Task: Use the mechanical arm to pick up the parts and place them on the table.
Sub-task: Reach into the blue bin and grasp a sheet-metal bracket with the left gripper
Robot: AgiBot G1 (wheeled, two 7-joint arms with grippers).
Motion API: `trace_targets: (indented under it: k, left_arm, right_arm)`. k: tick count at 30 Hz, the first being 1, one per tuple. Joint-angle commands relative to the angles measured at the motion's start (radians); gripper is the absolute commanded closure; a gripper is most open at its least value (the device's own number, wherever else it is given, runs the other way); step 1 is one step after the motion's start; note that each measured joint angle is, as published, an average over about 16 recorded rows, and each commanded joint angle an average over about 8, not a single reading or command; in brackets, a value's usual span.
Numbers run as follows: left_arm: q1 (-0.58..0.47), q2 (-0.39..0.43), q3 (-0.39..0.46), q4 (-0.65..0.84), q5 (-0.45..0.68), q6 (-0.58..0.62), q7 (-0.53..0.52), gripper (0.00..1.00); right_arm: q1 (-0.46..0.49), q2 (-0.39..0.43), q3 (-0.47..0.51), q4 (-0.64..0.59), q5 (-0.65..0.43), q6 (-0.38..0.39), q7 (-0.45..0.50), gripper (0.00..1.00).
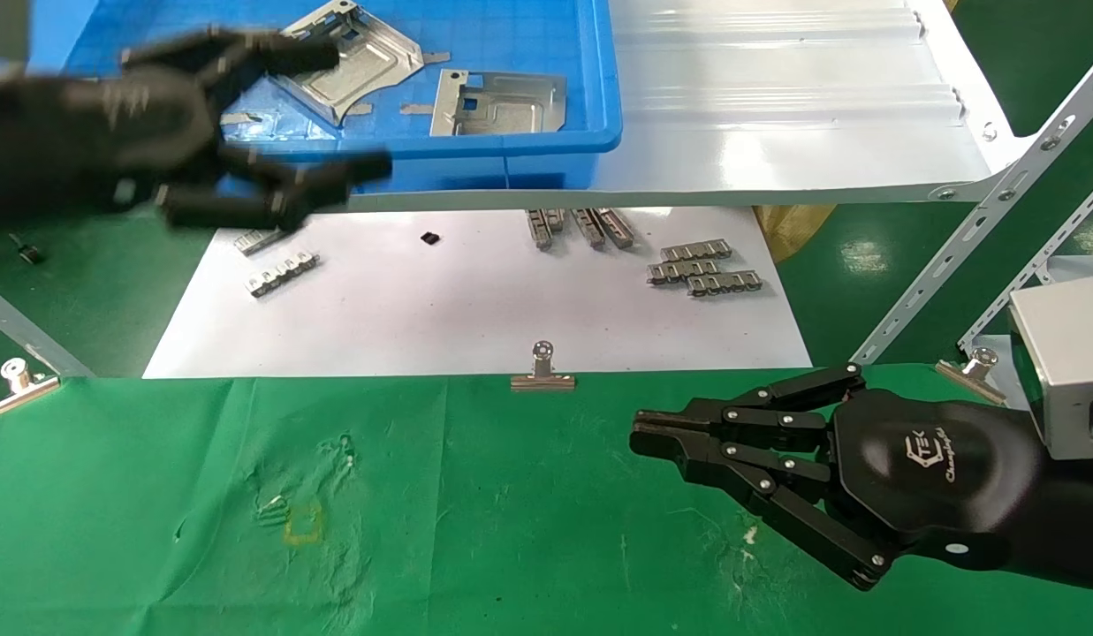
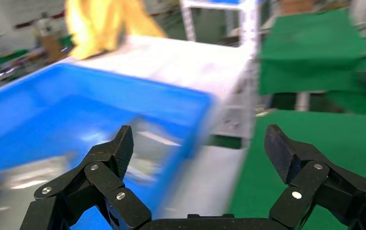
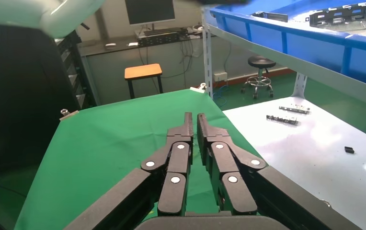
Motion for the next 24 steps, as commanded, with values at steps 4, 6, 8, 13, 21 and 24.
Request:
trace_targets:
  k: [4, 6, 8, 13, 21, 24]
  left_arm:
    - [-0.217, 0.129, 0.076, 0.261, 0.16, -0.066, 0.016, 0.0]
    - [-0.281, 0.179, 0.099, 0.371, 0.21, -0.114, 0.033, 0.0]
    - [-0.332, 0.223, 0.117, 0.471, 0.253, -0.177, 0.048, 0.0]
    - [-0.414, 0.312, 0.154, 0.673, 0.339, -0.361, 0.066, 0.44]
    - [-0.462, 0.369, 0.186, 0.82, 0.399, -0.487, 0.073, 1.0]
    - [-0.473, 0.374, 0.191, 0.844, 0.407, -0.487, 0.073, 1.0]
  right_arm:
    - [0.0, 0.0, 0.0, 0.0, 0.0, 0.0, 0.0, 1.0]
    - [0.0, 0.0, 0.0, 0.0, 0.0, 0.0, 0.0, 1.0]
    - [0.0, 0.0, 0.0, 0.0, 0.0, 0.0, 0.0, 1.0]
    - [0.0, 0.0, 0.0, 0.0, 0.0, 0.0, 0.0, 0.98]
    - [0.0, 0.0, 0.0, 0.0, 0.0, 0.0, 0.0, 0.1]
    - [0.0, 0.0, 0.0, 0.0, 0.0, 0.0, 0.0, 0.0]
